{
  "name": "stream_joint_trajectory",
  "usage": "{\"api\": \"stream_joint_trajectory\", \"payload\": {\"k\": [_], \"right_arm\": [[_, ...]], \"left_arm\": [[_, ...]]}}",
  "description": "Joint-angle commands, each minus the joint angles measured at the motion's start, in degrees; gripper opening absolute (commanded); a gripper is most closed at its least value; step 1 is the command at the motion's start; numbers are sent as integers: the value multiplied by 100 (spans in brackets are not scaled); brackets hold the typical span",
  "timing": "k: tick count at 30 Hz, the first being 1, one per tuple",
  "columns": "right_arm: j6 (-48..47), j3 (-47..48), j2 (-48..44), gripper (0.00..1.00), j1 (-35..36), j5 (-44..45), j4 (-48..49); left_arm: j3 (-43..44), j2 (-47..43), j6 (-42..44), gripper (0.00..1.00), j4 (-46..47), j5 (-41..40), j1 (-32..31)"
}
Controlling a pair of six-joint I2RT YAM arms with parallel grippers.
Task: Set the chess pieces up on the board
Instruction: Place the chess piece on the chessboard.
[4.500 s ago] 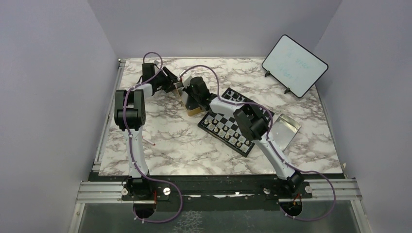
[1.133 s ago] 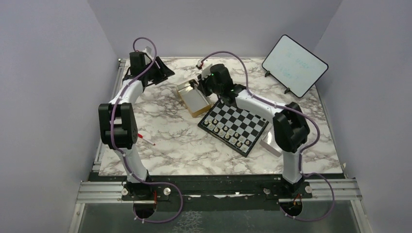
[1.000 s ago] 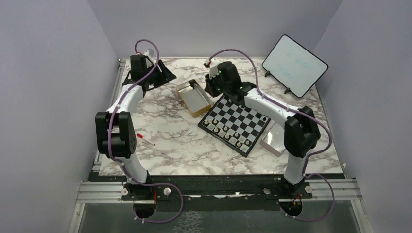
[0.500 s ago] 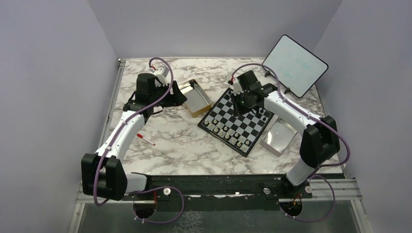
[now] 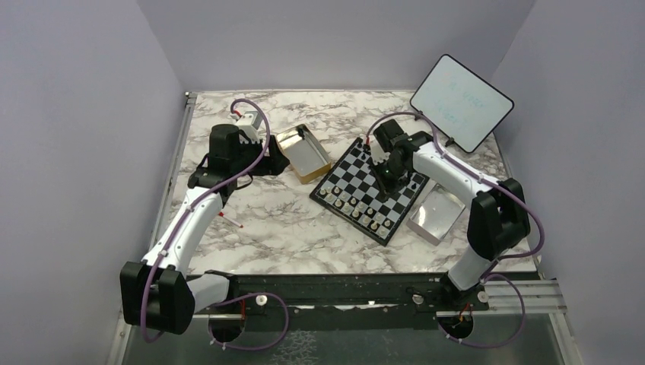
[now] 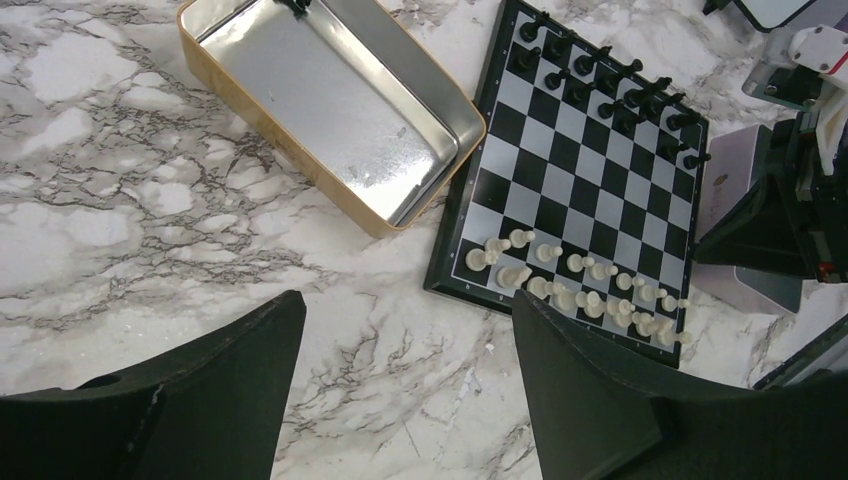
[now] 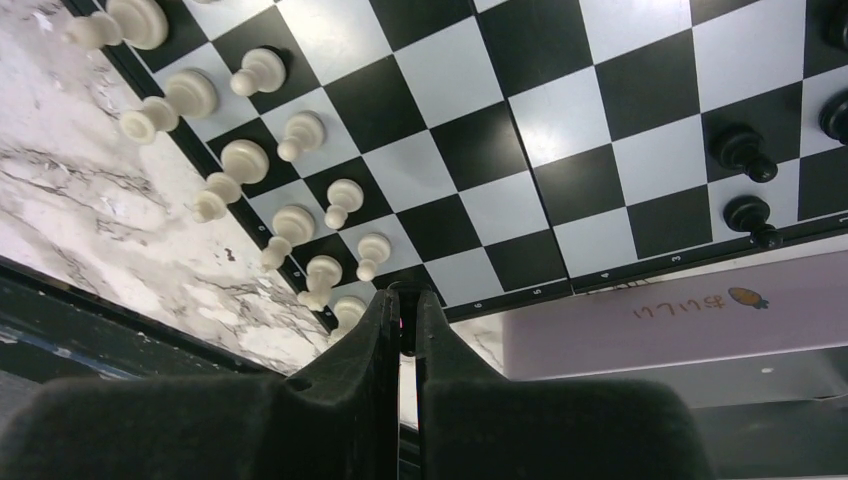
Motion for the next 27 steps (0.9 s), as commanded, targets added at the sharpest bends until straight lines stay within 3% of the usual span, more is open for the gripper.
{"api": "stream_joint_trajectory", "payload": {"k": [1,27], "right_arm": [[-212,-16,106,8,-187,107,-270],[-117,-28,937,31,-379,387,434]], "left_arm": [[-47,-192,125,78,35,-146,-35],[-57,-203,134,79,9,-132,-80]]}}
